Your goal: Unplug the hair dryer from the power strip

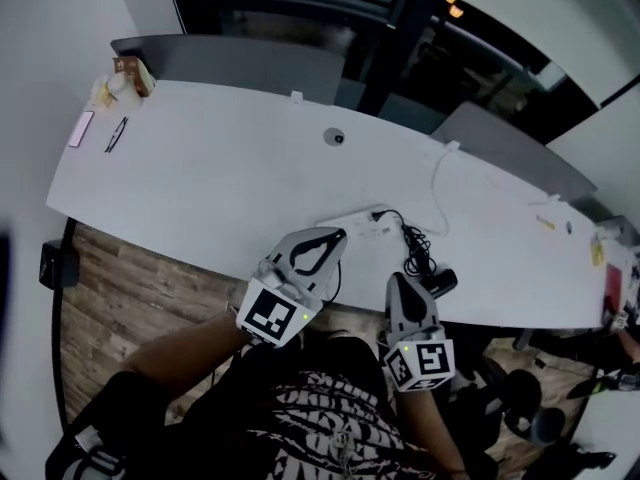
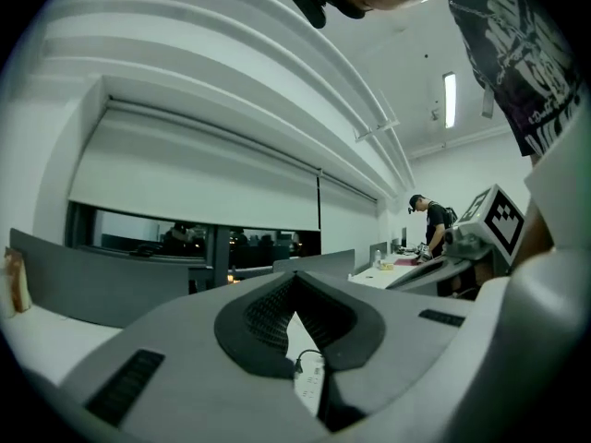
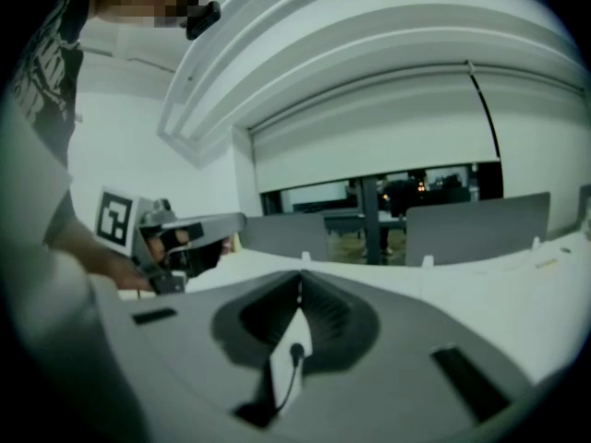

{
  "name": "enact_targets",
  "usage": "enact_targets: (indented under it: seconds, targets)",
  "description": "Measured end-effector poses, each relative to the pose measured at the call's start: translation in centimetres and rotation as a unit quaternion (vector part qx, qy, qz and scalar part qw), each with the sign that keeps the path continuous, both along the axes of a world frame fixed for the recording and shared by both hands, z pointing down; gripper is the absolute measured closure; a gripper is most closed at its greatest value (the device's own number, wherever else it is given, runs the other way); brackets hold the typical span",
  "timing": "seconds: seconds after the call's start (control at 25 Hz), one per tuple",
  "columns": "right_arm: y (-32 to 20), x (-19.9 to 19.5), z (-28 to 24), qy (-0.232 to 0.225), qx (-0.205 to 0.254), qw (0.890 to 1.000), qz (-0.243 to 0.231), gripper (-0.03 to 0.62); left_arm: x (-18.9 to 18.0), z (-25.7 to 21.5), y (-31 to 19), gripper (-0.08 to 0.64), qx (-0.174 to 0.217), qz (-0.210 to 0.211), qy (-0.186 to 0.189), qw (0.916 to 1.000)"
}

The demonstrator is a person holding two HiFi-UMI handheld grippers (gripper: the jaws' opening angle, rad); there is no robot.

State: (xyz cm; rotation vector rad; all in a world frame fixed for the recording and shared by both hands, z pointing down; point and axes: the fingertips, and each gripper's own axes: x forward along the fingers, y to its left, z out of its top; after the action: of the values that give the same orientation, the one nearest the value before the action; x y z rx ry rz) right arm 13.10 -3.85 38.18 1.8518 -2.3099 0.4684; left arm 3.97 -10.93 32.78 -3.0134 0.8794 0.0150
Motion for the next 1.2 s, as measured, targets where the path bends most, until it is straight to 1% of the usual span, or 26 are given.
enact_targets:
  seconds: [0.08, 0.16, 0.24, 0.28, 0.4, 0.48, 0.56, 0.64, 0.72, 0.8, 0.84, 0.88, 0.96, 1.04, 1.08, 1.2]
  targets:
    - [-0.9, 0.8, 0.9, -0.005, -0.004, 1.000, 0.004, 0.561, 1.5, 1.6, -0.2, 0.532, -0.014, 0.014, -0.008, 0.9998]
    - [-2.1, 2.0, 2.4, -0.011, -0.008, 1.000, 0.006, 0.561, 2.7, 3.8, -0.9, 0.532, -0.034, 0.011, -0.016, 0.9992]
    - [-3.5, 3.5, 4.2, -0.022, -0.018, 1.000, 0.005, 0.561, 3.3, 6.3, -2.2, 0.532, -0.064, -0.006, -0.028, 0.9976]
    - [-4.1, 4.2, 5.2, -0.030, -0.024, 0.999, 0.004, 0.561, 3.4, 7.7, -2.8, 0.532, -0.077, -0.017, -0.039, 0.9961]
    - [-6.1, 5.9, 7.9, -0.062, -0.041, 0.997, -0.007, 0.561, 3.4, 10.6, -4.3, 0.532, -0.112, -0.057, -0.062, 0.9902]
    - [-7.6, 6.5, 9.8, -0.079, -0.049, 0.995, -0.022, 0.561, 3.7, 11.6, -5.0, 0.532, -0.126, -0.074, -0.071, 0.9868]
    - [-9.2, 7.0, 11.8, -0.089, -0.058, 0.993, -0.040, 0.561, 4.2, 12.6, -5.7, 0.532, -0.135, -0.082, -0.083, 0.9840]
    - [-10.1, 7.2, 13.8, -0.113, -0.081, 0.989, -0.057, 0.561, 4.4, 14.0, -6.0, 0.532, -0.149, -0.094, -0.101, 0.9792]
    - [-10.8, 7.1, 15.6, -0.161, -0.116, 0.978, -0.068, 0.560, 4.2, 15.6, -6.2, 0.532, -0.168, -0.114, -0.117, 0.9720]
    - [-11.9, 7.0, 17.3, -0.212, -0.155, 0.962, -0.070, 0.547, 4.1, 16.8, -6.9, 0.532, -0.180, -0.131, -0.128, 0.9666]
    - [-12.4, 6.9, 18.1, -0.232, -0.173, 0.955, -0.070, 0.464, 4.2, 17.3, -7.3, 0.532, -0.182, -0.135, -0.132, 0.9649]
    - [-12.8, 6.9, 18.8, -0.247, -0.190, 0.948, -0.069, 0.430, 4.3, 17.8, -7.6, 0.532, -0.185, -0.137, -0.136, 0.9636]
    - [-13.4, 7.2, 20.3, -0.261, -0.221, 0.938, -0.058, 0.426, 4.5, 19.1, -8.0, 0.532, -0.195, -0.135, -0.141, 0.9613]
    - [-13.9, 7.5, 21.5, -0.273, -0.243, 0.930, -0.044, 0.426, 4.9, 20.6, -8.2, 0.532, -0.209, -0.124, -0.145, 0.9592]
    - [-14.1, 7.5, 21.9, -0.286, -0.252, 0.924, -0.038, 0.425, 5.1, 21.4, -8.1, 0.532, -0.216, -0.115, -0.148, 0.9581]
    - [-15.2, 7.0, 22.5, -0.343, -0.272, 0.899, -0.024, 0.426, 5.8, 23.4, -8.0, 0.532, -0.233, -0.088, -0.160, 0.9552]
